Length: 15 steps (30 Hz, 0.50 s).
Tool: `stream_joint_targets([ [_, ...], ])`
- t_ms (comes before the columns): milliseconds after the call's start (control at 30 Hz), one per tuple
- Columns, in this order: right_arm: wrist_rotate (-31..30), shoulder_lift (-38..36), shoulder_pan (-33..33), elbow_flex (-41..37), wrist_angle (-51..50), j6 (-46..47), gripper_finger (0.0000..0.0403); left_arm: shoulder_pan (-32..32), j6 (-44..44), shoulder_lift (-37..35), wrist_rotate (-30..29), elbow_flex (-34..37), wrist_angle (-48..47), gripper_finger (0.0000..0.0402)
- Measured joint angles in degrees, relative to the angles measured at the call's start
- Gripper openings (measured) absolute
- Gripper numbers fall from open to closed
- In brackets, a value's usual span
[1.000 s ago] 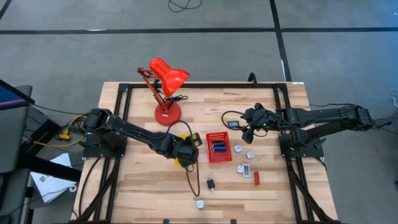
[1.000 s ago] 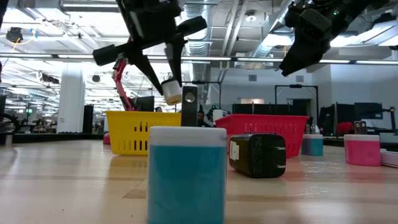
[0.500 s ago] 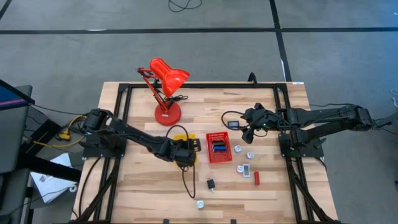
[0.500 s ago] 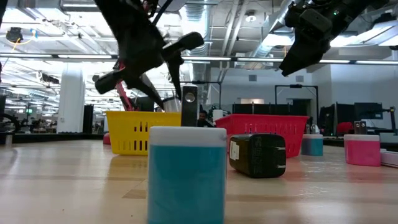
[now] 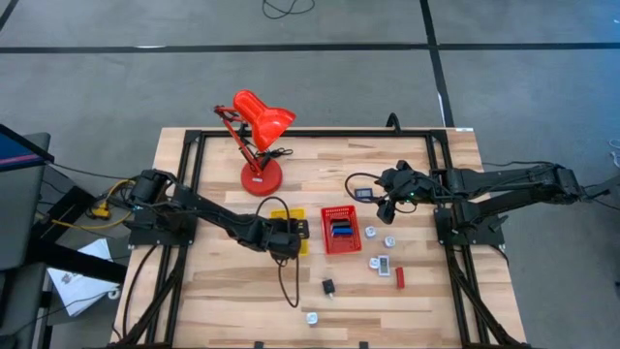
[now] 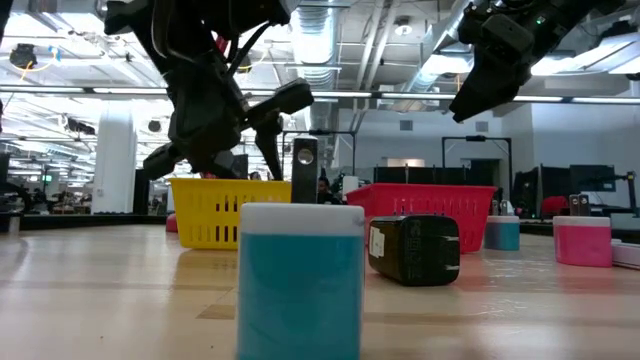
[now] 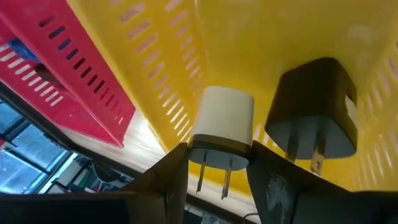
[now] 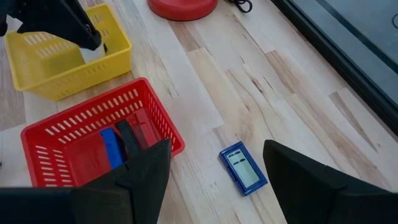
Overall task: Pick & Place Office items
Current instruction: Put the white charger adapter into the yellow bin
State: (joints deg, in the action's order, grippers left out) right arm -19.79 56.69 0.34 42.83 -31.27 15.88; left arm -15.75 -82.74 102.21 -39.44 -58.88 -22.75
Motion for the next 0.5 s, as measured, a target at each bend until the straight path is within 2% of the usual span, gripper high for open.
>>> stream_joint_targets([
  [233,-0.01,0.00,0.00,0.00,0.00,0.00,0.0249,-0.05,0.30,-0.02,0.55,1.16,3.24,0.0156],
  [500,0.00,0.00,0.00,0.00,0.00,0.00,0.0249,0.02,-6.62,-0.02,2.27,1.62,3.31,0.0141],
])
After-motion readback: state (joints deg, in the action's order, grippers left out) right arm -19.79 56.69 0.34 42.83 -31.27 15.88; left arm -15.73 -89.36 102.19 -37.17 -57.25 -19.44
